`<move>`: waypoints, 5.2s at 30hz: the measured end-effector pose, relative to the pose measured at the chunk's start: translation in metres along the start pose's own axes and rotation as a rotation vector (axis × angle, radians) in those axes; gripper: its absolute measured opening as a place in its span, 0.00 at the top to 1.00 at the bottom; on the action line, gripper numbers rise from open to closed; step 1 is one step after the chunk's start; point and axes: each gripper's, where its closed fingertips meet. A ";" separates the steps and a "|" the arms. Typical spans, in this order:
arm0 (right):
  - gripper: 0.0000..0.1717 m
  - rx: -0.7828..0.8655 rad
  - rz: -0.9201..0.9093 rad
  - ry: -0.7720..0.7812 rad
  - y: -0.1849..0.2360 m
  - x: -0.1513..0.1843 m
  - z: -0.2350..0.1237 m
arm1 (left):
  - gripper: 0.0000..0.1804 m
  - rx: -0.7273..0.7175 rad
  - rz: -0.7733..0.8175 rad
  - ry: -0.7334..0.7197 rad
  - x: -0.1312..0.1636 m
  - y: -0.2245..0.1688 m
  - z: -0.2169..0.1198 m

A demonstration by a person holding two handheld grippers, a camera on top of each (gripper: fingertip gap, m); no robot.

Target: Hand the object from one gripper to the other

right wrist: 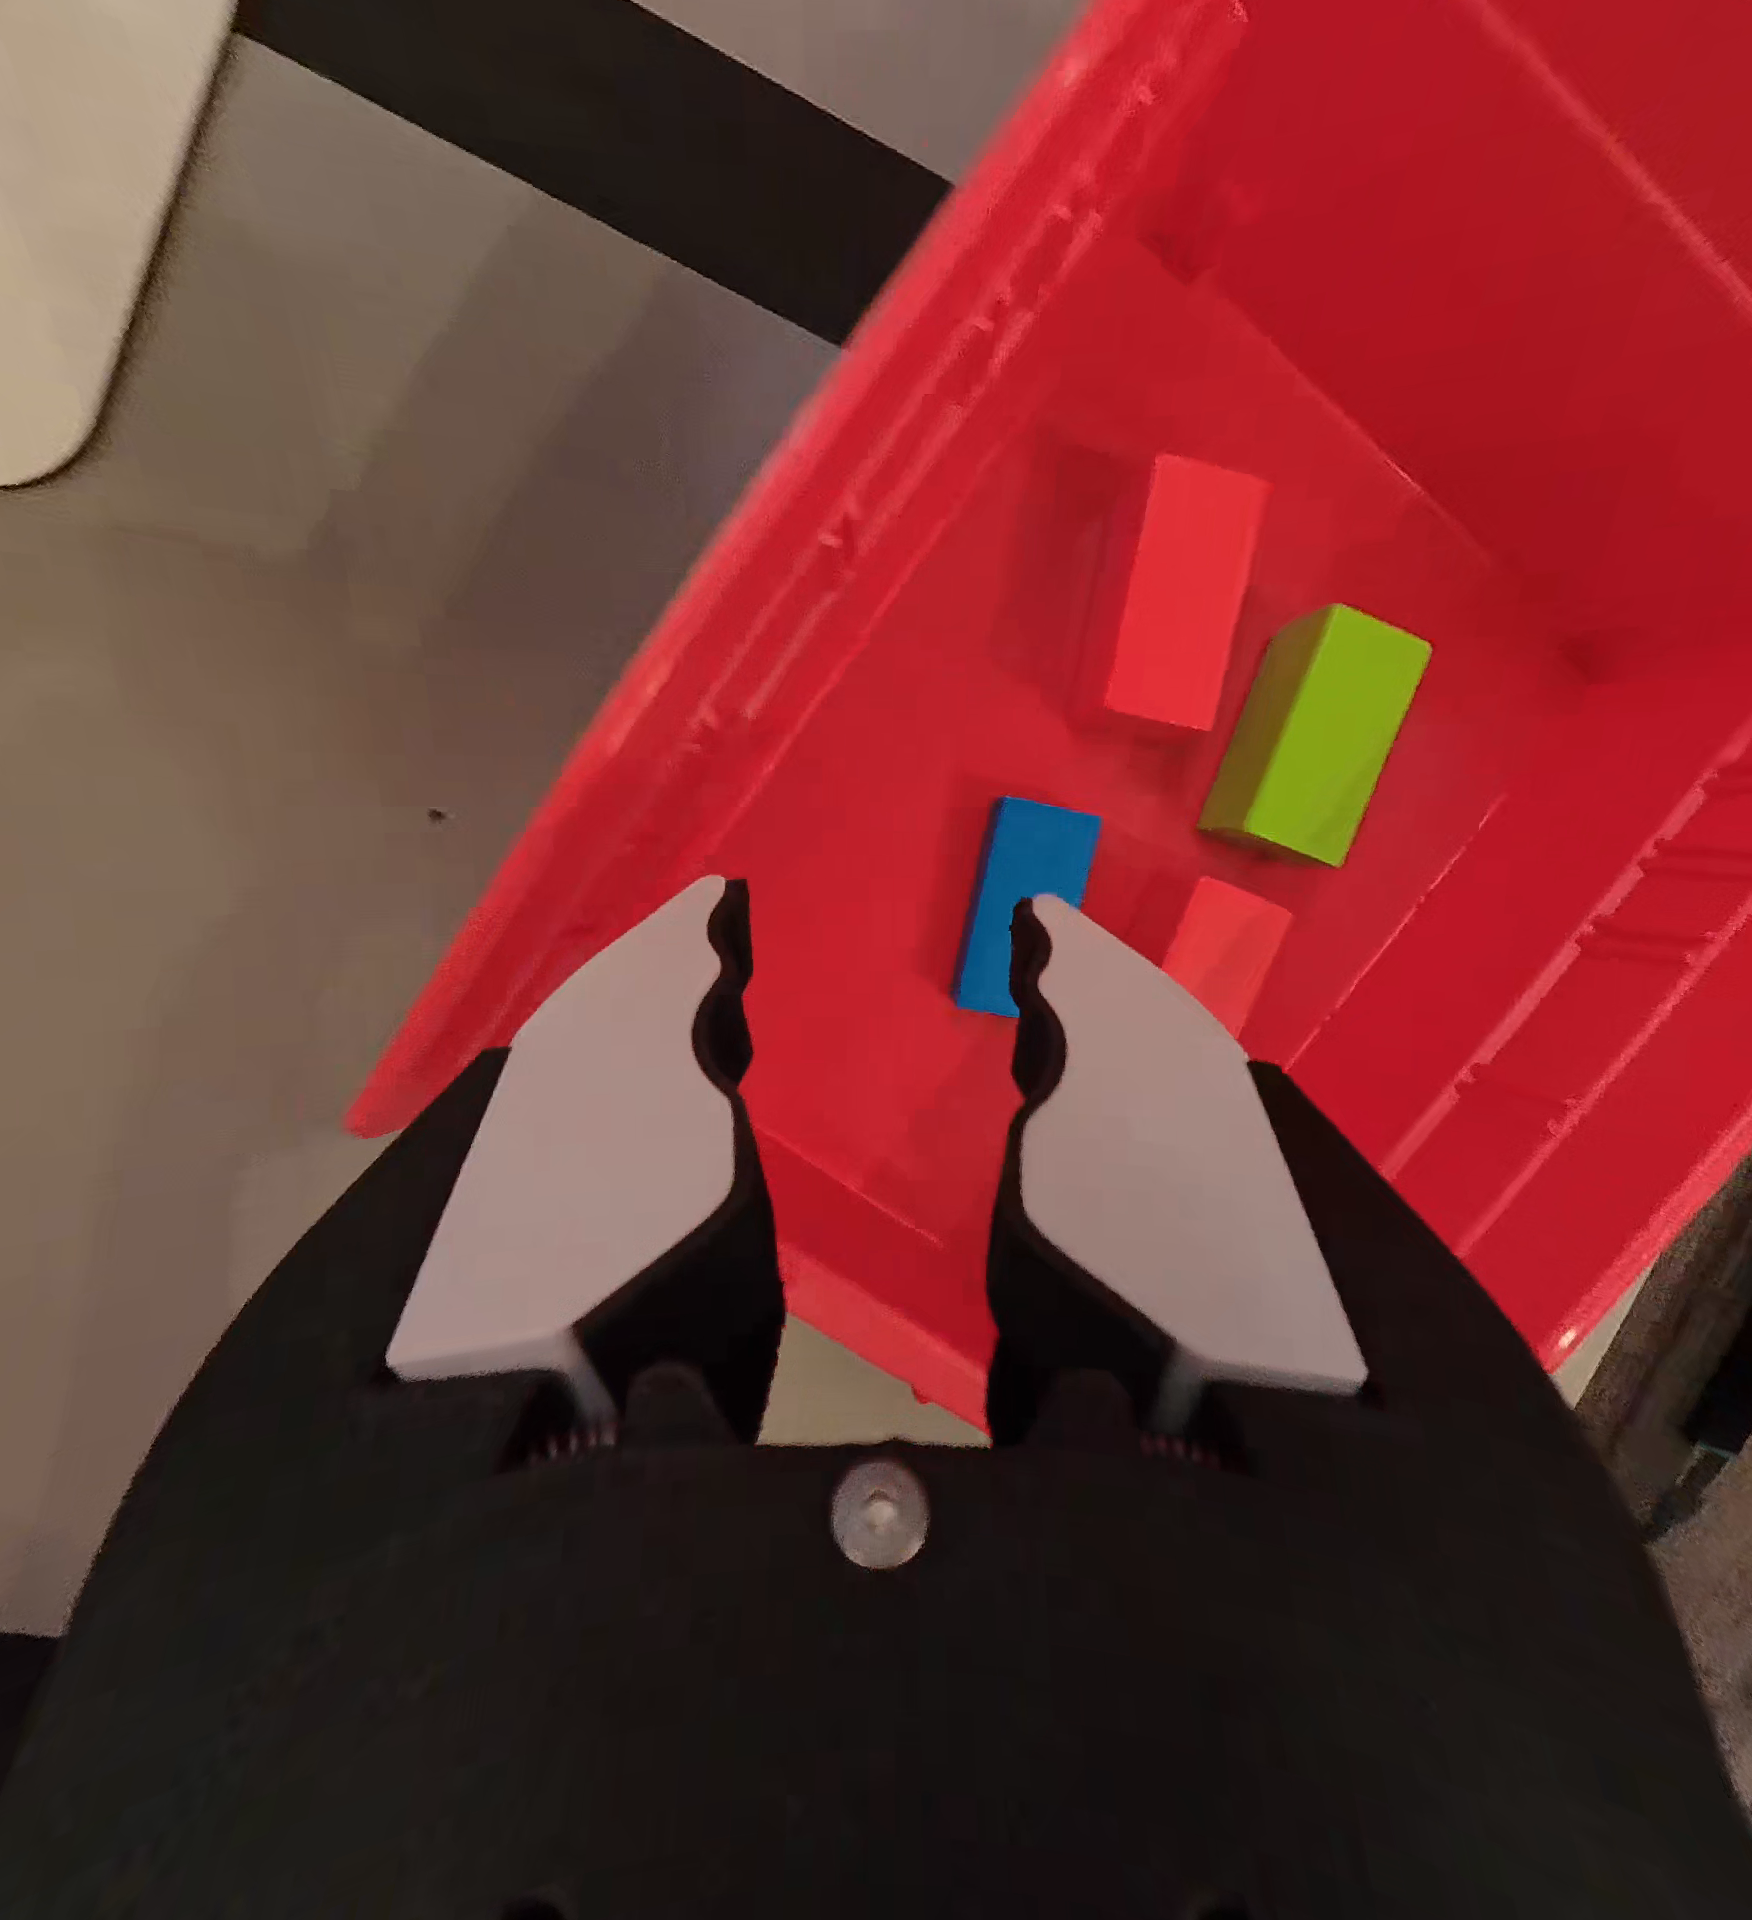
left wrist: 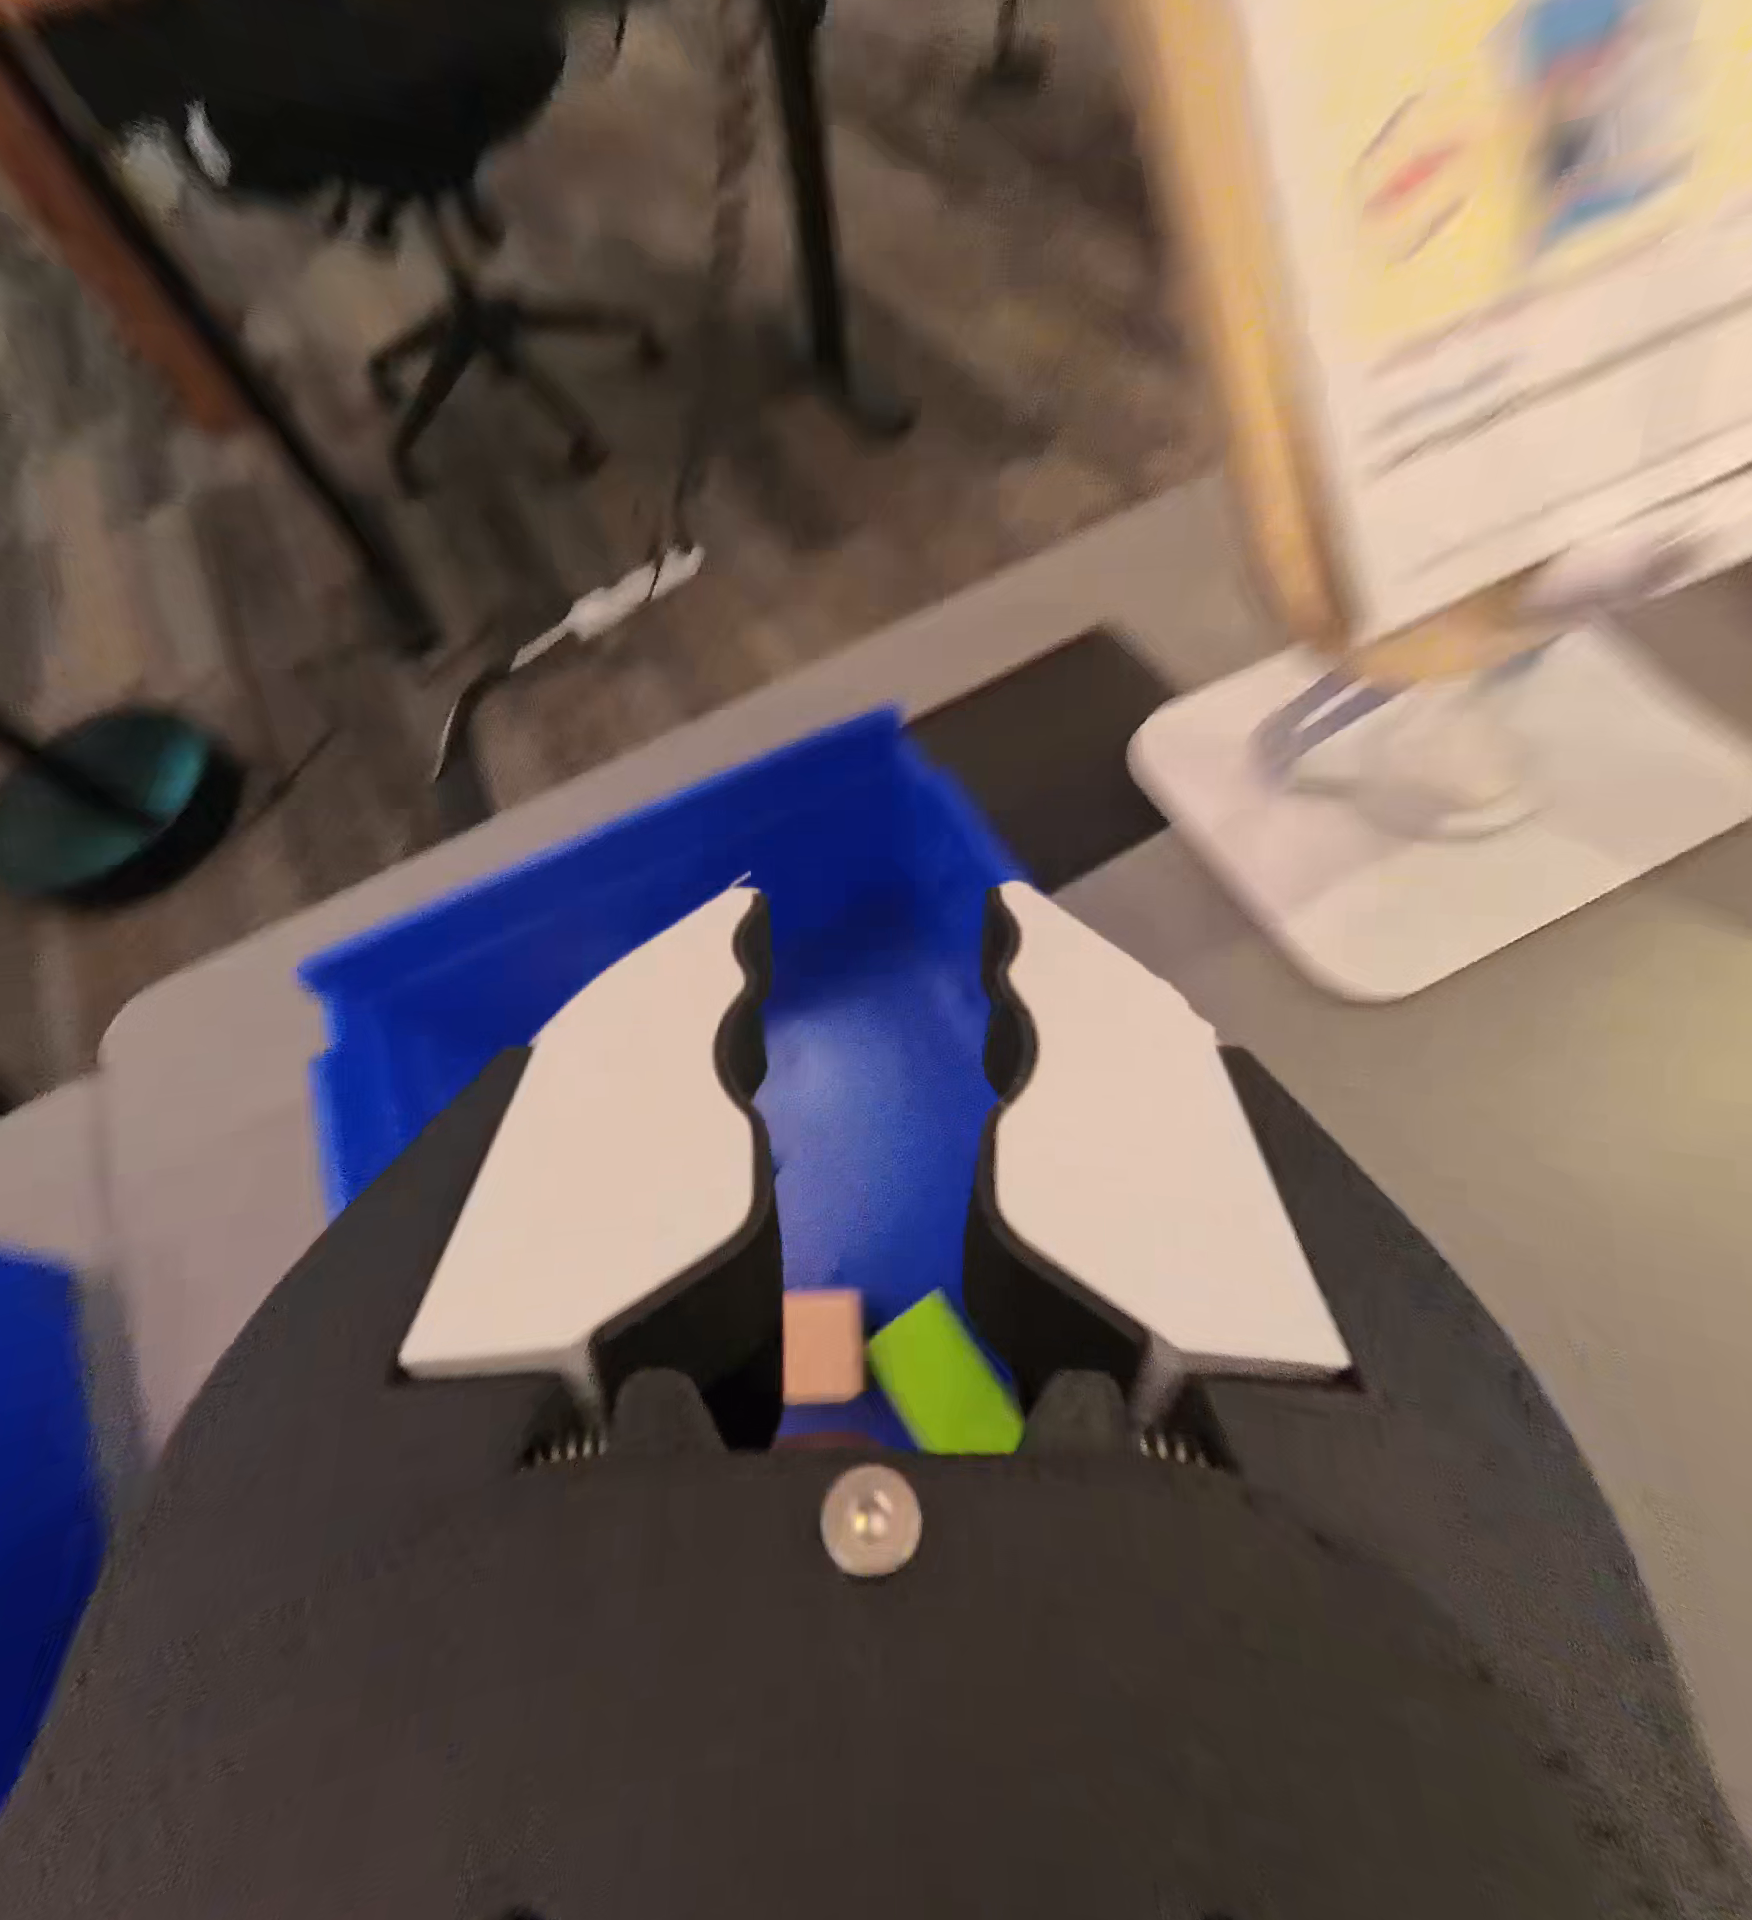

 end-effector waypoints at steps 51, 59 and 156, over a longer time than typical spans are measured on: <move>0.63 -0.703 -0.292 -0.938 0.285 -0.157 -0.154 | 0.80 0.540 -0.175 -0.397 -0.078 -0.117 -0.046; 0.63 -1.086 -0.110 -1.055 0.346 -0.184 -0.164 | 0.80 0.979 -0.213 -0.637 -0.133 -0.250 -0.079; 0.64 0.040 -0.256 0.293 -0.002 0.051 -0.042 | 0.75 -0.026 0.396 0.773 0.132 0.104 0.071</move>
Point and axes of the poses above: each gripper's, where its closed fingertips meet, z out along the fingers, x out of its underside, y = z × x across the jaws, and after that the axes turned 11 degrees about -y, right-handed
